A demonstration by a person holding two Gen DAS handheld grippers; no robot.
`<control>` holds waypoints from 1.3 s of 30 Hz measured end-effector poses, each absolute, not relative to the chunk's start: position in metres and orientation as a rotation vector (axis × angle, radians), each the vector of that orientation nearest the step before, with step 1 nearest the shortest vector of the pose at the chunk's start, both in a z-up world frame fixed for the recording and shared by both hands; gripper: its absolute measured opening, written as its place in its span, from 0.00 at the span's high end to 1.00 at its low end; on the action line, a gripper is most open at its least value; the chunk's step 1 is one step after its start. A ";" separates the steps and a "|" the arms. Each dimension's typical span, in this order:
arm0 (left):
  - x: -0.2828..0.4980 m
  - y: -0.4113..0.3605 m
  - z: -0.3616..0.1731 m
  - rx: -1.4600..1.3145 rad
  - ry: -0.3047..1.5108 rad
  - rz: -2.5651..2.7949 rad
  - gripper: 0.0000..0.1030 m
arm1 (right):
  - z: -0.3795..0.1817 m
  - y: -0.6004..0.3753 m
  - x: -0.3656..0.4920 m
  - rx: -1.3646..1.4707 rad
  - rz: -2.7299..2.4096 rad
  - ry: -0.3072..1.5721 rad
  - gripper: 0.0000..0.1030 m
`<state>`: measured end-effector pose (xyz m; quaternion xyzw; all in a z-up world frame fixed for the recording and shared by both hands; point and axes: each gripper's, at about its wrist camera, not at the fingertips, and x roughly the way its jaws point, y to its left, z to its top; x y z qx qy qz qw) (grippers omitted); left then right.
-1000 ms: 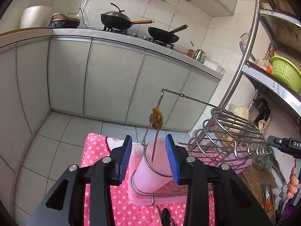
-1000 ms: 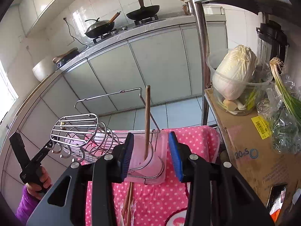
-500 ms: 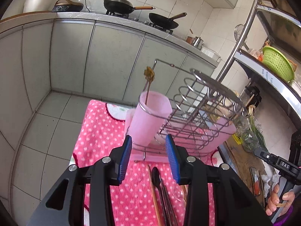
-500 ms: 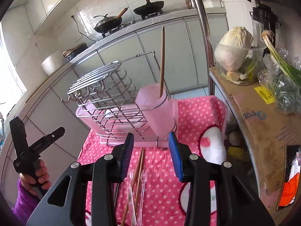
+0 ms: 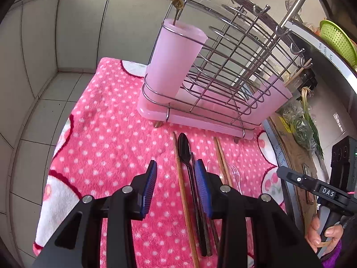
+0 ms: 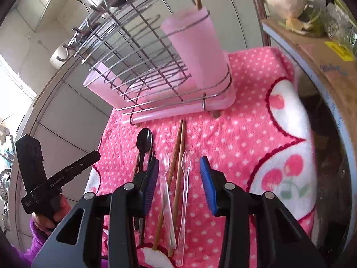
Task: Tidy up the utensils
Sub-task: 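Lower the left tool and grasp a wooden chopstick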
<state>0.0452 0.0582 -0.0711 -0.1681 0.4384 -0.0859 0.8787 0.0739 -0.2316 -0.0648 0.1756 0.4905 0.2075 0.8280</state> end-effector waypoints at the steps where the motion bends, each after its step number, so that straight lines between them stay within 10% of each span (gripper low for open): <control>1: 0.044 0.058 -0.074 -0.353 0.922 -0.180 0.67 | -0.071 -0.229 0.077 0.388 0.444 1.064 0.62; 18: 0.075 0.046 -0.107 -0.382 1.131 -0.224 0.76 | -0.137 -0.192 0.101 0.431 0.453 1.226 0.91; 39: 0.116 0.022 -0.129 -0.239 1.261 -0.137 0.94 | -0.126 -0.226 0.091 0.427 0.394 1.162 0.94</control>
